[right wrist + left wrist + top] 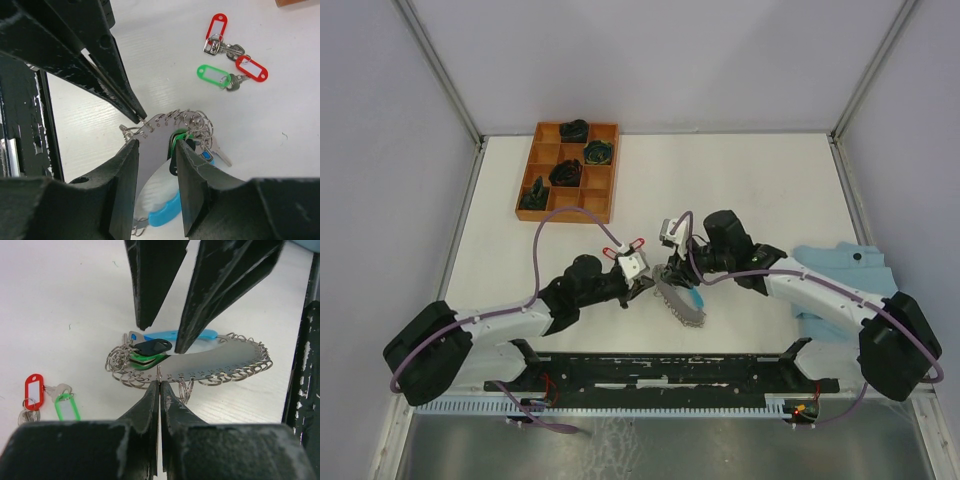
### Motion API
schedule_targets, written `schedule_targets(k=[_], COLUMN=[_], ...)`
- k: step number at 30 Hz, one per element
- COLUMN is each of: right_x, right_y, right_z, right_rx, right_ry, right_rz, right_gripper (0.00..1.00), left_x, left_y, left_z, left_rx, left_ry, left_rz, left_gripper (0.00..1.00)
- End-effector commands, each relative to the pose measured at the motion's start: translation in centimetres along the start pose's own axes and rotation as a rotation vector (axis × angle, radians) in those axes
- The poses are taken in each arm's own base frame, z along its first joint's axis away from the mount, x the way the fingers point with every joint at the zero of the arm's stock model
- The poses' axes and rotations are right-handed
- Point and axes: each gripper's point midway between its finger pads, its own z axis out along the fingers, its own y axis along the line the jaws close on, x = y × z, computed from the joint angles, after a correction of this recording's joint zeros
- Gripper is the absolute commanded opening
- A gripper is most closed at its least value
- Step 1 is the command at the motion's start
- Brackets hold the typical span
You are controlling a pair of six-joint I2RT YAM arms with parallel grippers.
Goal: Put the keys on the keyring
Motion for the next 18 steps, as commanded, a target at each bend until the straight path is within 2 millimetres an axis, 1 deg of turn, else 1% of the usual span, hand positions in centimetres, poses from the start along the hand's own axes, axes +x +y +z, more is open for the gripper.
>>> schedule_targets(k=[1,6,12,14,16,18], right_x=[-1.9,-1.7,-1.3,-1.0,-1.1,-1.3], right_y=[-0.2,0.1,0.6,0.8,1.0,1.2], right_z=[0.9,1.4,1.9,2.1,2.2,2.1], right_rx=[-0.084,-0.154,-0.225,-0.246,-0.263,-0.277], right_ry=[-0.097,-0.112,-0.113,-0.103,-0.104,-0.103], right_rz=[-0.102,-0.12,-0.116,-0.109,-0.106,-0.101], right_gripper=[0.43,0.42,0.38,0.36,0.32,0.26], left_x=[-4.2,-4.5,-4.8,-4.9,-5.0,-5.0], left_y=[-0.4,-0.5,-0.6,-0.6,-0.5,-0.5], left_z=[-0.3,-0.4,-0.5,-0.4,-0.4,-0.4], left_rx=[0.033,0.04,0.042,0.042,0.042,0.041], left_ry=[-0.159,-0.175,-0.189,-0.193,-0.198,-0.198], left_rz=[0.021,0.023,0.021,0.02,0.022,0.02], left_gripper=[0.03,0.03,0.03,0.03,0.03,0.03])
